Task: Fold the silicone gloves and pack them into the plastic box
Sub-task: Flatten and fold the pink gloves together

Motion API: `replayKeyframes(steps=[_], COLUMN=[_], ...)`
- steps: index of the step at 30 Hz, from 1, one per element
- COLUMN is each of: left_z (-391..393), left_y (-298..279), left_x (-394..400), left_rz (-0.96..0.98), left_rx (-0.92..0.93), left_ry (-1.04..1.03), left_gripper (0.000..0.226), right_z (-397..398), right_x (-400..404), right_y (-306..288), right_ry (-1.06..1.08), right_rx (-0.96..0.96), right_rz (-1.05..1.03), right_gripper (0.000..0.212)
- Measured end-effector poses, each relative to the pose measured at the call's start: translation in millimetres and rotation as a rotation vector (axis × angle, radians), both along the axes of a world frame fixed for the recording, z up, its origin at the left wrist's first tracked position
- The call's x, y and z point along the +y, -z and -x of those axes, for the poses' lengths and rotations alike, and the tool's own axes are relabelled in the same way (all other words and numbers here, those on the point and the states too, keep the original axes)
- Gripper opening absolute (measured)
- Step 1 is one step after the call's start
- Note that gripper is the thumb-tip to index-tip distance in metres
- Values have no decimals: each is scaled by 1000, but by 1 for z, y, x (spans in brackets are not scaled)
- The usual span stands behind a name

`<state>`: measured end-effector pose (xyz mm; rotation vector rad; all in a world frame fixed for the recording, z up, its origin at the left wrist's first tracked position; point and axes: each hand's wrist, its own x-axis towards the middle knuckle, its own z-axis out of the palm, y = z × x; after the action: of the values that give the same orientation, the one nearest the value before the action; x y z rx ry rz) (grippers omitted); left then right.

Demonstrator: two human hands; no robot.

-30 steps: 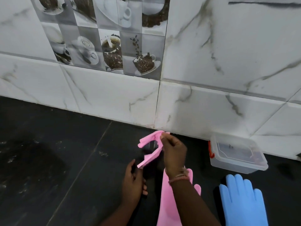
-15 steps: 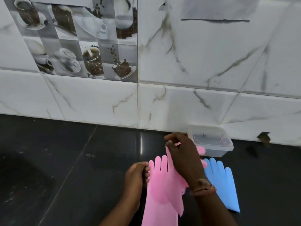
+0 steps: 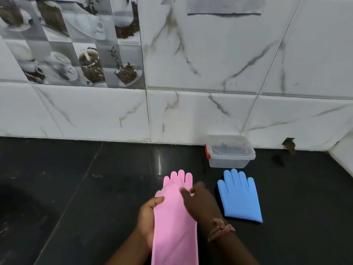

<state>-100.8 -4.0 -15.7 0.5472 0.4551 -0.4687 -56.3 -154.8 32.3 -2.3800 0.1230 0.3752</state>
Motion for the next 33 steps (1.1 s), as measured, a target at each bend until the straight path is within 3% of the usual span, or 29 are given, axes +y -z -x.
replayKeyframes(steps=[2,3,5,7,11,17,23,33], left_z=[-3,-3,-6,-10,-9,-2,-15,-32], left_y=[-3,-8,-10,-13,10,14,4,8], left_x=[0,-1,-2,-1,-4,-14,-15,-15], left_rz=[-46,-25,-55,-120,-405,-698,-839,-876], left_rx=[35,22,-12,-34,65,-107,-169,-122], left_ry=[25,64,120,181,115,66,78,146], left_gripper=[54,55,53,45,32,37,37,36], right_z=[6,9,17,20,20,12,8,0], right_x=[-12,-15,-14,-15,-14,-15,-18,-16], right_y=[4,11,20,31,49,61,69,81], right_ry=[92,124,244,291,264,55,207,281], right_rx=[55,140,331,275,192,122,90,118], right_rz=[39,-93,-523,-699,-465,-191,-524,-584], right_gripper=[75,81,74,55,38,47,42,39])
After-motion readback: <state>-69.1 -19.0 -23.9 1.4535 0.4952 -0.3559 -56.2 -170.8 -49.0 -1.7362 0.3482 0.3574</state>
